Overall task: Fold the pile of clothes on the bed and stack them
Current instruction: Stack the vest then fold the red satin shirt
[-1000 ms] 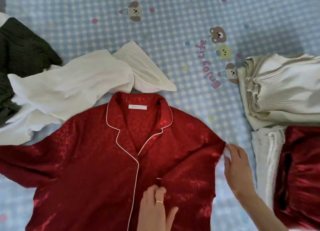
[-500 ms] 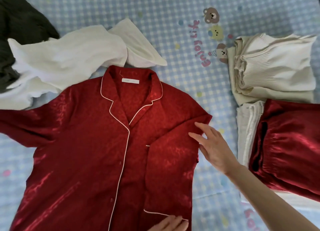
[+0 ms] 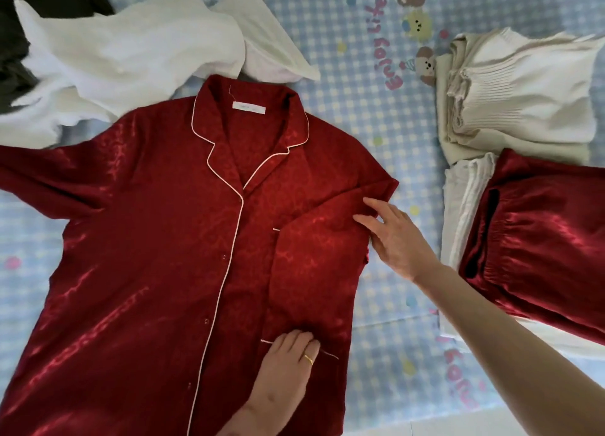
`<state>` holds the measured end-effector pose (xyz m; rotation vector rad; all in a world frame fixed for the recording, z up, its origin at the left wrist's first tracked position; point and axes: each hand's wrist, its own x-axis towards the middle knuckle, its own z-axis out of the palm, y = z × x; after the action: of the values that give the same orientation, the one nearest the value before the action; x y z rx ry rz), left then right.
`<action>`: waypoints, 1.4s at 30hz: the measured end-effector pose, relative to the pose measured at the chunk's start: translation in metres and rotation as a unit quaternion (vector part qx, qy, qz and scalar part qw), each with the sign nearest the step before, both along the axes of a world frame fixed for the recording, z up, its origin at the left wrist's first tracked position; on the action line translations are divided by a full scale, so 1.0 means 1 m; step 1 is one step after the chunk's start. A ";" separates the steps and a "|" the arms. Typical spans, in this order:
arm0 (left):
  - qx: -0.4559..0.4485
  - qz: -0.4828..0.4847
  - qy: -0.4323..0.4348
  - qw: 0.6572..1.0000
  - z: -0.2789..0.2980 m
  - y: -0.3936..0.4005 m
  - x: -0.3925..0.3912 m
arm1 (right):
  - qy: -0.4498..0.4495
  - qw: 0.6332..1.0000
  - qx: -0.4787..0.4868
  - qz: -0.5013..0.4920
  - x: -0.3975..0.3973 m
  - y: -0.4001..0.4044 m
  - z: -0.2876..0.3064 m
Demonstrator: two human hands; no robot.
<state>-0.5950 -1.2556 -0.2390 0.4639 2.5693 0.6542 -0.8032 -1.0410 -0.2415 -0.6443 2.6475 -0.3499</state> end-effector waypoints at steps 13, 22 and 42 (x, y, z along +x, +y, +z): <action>0.132 0.467 0.051 0.873 0.059 -0.185 -0.207 | 0.017 0.995 -0.056 -0.077 -0.053 -0.023 0.005; -0.010 0.431 -0.131 0.893 -0.032 -0.254 -0.263 | -0.028 0.989 0.021 -0.147 -0.102 -0.072 -0.010; 0.029 0.819 -0.012 0.574 -0.027 -0.388 -0.205 | -0.033 0.993 -0.114 -0.002 -0.080 -0.350 0.019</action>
<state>-0.8000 -1.6439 -0.2657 -2.1613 2.1619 1.1365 -0.8835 -1.3906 -0.2220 -0.6849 2.5682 -0.6701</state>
